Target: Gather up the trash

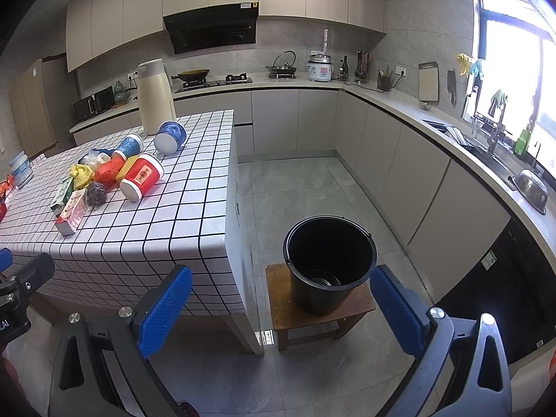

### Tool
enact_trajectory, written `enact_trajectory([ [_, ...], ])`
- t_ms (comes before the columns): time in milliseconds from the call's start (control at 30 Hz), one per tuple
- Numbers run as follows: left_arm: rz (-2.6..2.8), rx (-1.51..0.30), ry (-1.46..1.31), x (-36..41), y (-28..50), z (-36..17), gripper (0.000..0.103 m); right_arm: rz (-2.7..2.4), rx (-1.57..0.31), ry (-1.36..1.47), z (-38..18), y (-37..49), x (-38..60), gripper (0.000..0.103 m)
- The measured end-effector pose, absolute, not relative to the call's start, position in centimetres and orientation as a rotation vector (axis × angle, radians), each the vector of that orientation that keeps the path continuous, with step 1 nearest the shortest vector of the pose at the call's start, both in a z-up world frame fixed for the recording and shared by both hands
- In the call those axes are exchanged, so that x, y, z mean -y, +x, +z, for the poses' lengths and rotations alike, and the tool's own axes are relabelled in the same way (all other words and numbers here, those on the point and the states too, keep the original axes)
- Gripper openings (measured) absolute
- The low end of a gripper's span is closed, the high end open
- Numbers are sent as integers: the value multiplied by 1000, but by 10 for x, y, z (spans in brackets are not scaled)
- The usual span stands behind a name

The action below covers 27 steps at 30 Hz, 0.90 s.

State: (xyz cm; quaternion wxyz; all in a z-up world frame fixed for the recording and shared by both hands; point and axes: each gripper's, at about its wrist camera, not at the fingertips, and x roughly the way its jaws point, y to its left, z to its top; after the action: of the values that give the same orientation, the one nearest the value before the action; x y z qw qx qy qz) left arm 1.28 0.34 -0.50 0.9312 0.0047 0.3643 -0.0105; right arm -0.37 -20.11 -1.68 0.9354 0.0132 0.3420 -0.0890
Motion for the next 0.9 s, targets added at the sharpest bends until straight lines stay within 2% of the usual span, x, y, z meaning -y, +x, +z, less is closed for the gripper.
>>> enact_trajectory([
  [900, 101, -720, -15, -46, 18, 0, 103, -81, -668, 3, -13, 12, 174, 103],
])
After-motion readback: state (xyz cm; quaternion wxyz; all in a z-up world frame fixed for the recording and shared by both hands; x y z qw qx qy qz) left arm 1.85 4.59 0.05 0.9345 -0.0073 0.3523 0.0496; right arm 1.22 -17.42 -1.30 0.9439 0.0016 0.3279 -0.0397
